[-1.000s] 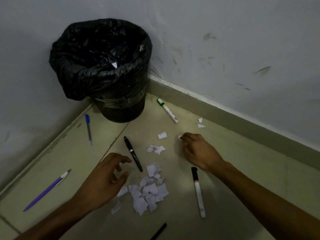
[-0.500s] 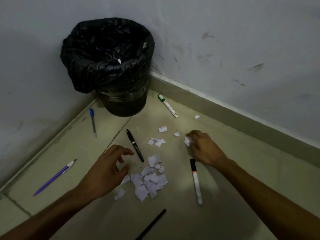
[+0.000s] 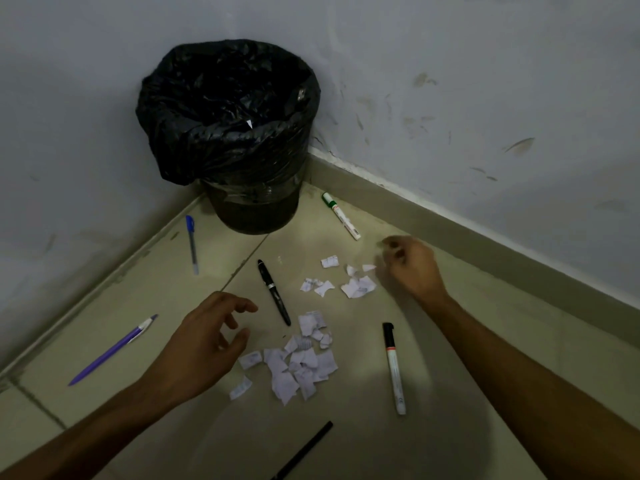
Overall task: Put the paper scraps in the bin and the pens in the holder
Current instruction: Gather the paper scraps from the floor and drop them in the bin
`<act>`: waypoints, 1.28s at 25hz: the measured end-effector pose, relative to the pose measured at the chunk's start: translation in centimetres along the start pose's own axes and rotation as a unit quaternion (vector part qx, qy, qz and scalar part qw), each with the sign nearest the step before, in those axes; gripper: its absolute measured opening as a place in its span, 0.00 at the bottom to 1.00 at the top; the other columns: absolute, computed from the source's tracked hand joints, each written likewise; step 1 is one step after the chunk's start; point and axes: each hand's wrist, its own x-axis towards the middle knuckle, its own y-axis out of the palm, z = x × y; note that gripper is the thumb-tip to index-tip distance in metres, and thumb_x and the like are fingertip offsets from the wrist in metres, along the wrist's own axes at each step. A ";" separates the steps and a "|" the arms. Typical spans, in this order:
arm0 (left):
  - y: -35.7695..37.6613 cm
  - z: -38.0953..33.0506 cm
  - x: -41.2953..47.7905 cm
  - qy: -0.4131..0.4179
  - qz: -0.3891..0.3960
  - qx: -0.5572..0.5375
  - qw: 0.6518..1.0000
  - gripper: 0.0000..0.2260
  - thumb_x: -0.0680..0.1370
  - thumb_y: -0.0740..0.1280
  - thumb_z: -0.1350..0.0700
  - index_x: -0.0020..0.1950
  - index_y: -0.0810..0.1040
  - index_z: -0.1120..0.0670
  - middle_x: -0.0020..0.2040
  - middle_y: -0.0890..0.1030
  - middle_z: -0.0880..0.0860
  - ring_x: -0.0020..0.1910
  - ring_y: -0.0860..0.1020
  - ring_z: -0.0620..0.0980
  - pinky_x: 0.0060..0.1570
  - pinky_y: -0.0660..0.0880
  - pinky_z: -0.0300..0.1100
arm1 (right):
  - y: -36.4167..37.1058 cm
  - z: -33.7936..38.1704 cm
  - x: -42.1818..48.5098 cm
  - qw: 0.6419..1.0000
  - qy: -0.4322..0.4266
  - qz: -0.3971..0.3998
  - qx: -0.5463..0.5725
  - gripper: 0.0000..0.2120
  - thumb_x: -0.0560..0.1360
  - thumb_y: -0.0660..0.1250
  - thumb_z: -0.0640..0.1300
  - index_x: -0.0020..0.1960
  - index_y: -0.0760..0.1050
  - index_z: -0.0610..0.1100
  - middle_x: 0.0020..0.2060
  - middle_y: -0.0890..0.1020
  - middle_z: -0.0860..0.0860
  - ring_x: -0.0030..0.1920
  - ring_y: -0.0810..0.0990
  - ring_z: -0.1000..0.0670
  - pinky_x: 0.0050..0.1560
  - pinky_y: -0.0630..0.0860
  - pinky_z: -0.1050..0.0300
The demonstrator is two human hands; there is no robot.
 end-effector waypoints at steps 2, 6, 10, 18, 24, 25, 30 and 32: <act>-0.4 0.6 -0.1 -0.017 -0.007 0.005 1.000 0.17 0.74 0.71 0.59 0.60 0.76 0.43 0.56 0.74 0.41 0.48 0.77 0.41 0.37 0.79 0.37 | -1.0 -1.4 3.1 0.995 0.017 -0.008 -0.097 0.15 0.76 0.64 0.38 0.61 0.78 0.39 0.57 0.80 0.39 0.55 0.79 0.38 0.56 0.75 0.49; -0.3 1.8 -0.5 -0.057 0.030 0.034 0.997 0.21 0.72 0.73 0.47 0.62 0.70 0.39 0.59 0.71 0.41 0.50 0.76 0.40 0.40 0.75 0.33 | 1.5 -0.5 2.6 0.987 -0.014 0.073 -0.144 0.15 0.75 0.63 0.35 0.60 0.79 0.37 0.56 0.78 0.39 0.52 0.79 0.39 0.51 0.75 0.54; 1.9 1.8 -2.2 -0.105 0.196 0.160 0.962 0.44 0.60 0.71 0.28 0.71 0.60 0.41 0.64 0.64 0.43 0.58 0.69 0.43 0.52 0.76 0.41 | 5.0 2.6 -2.1 0.979 -0.111 0.154 -0.074 0.17 0.75 0.63 0.39 0.62 0.78 0.41 0.57 0.78 0.42 0.53 0.78 0.43 0.50 0.71 0.58; 4.6 2.0 -2.2 -0.070 0.165 0.099 0.979 0.31 0.70 0.72 0.44 0.70 0.67 0.52 0.62 0.67 0.53 0.57 0.72 0.52 0.53 0.74 0.47 | 6.5 5.9 -1.5 0.927 -0.191 0.251 -0.204 0.26 0.78 0.61 0.50 0.75 0.63 0.49 0.66 0.68 0.41 0.59 0.71 0.37 0.60 0.71 0.46; 5.6 0.6 -2.6 -0.096 0.085 0.134 0.983 0.42 0.62 0.61 0.27 0.70 0.68 0.50 0.60 0.70 0.51 0.56 0.72 0.51 0.49 0.77 0.49 | 5.0 6.2 -6.1 0.941 -0.161 0.263 -0.140 0.28 0.75 0.64 0.49 0.75 0.65 0.50 0.67 0.70 0.41 0.63 0.72 0.38 0.64 0.65 0.52; 6.2 0.0 -2.5 -0.089 0.091 0.147 0.981 0.46 0.60 0.63 0.24 0.70 0.68 0.51 0.60 0.70 0.52 0.56 0.71 0.51 0.49 0.77 0.49 | 4.2 5.8 -6.3 0.944 -0.123 0.260 -0.163 0.33 0.72 0.64 0.56 0.76 0.61 0.55 0.69 0.67 0.43 0.67 0.69 0.38 0.66 0.65 0.49; 9.2 -2.4 -1.4 -0.072 0.125 0.216 0.966 0.45 0.60 0.71 0.29 0.70 0.65 0.50 0.59 0.68 0.54 0.59 0.68 0.53 0.44 0.75 0.47 | 4.2 6.5 -11.4 0.908 -0.114 0.355 -0.191 0.48 0.65 0.74 0.65 0.77 0.53 0.61 0.75 0.55 0.44 0.71 0.59 0.38 0.66 0.68 0.43; 9.4 -1.9 -1.3 -0.066 0.113 0.207 0.970 0.41 0.64 0.73 0.34 0.71 0.64 0.49 0.60 0.67 0.55 0.59 0.68 0.54 0.40 0.74 0.46 | 5.4 6.7 -12.5 0.914 -0.144 0.328 -0.190 0.47 0.64 0.76 0.62 0.77 0.56 0.60 0.74 0.55 0.43 0.68 0.60 0.39 0.63 0.72 0.44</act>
